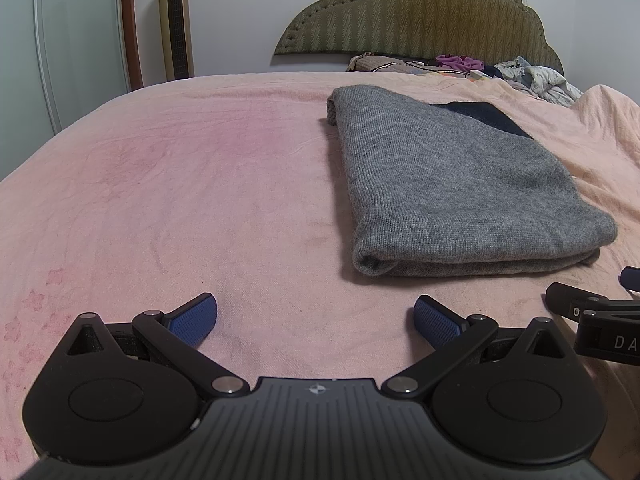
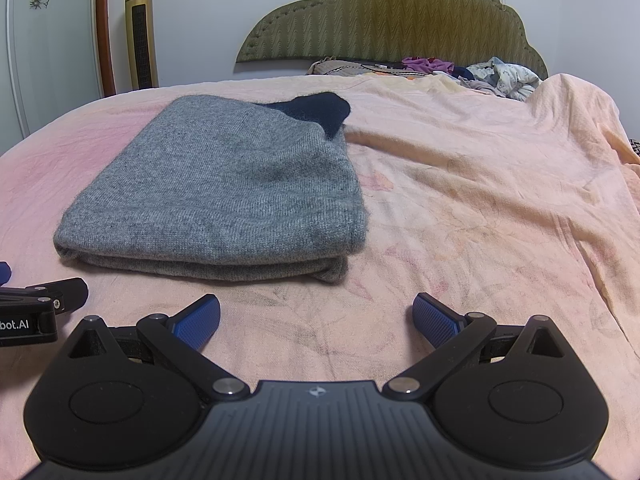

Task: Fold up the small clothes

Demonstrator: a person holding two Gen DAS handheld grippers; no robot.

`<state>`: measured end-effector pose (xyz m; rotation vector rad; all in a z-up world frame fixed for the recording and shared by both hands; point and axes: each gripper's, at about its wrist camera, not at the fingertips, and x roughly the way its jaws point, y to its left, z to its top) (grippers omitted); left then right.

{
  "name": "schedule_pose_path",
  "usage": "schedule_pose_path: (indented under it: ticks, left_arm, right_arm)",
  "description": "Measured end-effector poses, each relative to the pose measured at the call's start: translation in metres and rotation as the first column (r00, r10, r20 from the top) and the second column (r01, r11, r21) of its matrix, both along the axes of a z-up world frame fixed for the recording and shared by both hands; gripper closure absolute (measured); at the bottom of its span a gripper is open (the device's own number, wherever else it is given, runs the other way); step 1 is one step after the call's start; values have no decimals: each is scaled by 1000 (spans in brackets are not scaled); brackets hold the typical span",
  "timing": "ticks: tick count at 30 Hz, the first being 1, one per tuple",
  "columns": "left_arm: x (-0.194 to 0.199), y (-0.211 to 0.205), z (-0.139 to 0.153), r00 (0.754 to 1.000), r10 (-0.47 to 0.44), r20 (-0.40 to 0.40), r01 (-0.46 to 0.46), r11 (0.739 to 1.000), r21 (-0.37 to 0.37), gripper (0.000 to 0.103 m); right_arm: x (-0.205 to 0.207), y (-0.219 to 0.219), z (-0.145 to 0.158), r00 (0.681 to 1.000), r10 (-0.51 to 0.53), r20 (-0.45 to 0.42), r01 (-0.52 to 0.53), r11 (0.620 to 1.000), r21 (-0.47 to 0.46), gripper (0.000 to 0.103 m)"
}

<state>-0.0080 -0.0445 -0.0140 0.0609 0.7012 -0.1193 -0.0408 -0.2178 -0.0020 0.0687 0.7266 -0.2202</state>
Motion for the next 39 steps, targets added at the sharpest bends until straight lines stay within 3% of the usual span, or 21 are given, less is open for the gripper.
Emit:
schedule_pose_path:
  ticks: [39]
  left_arm:
    - [-5,-2,12,1000,-5,-27,7,999,48,0]
  right_arm:
    - [-6,1,9,1000,16,-9,-16,1000,5,0]
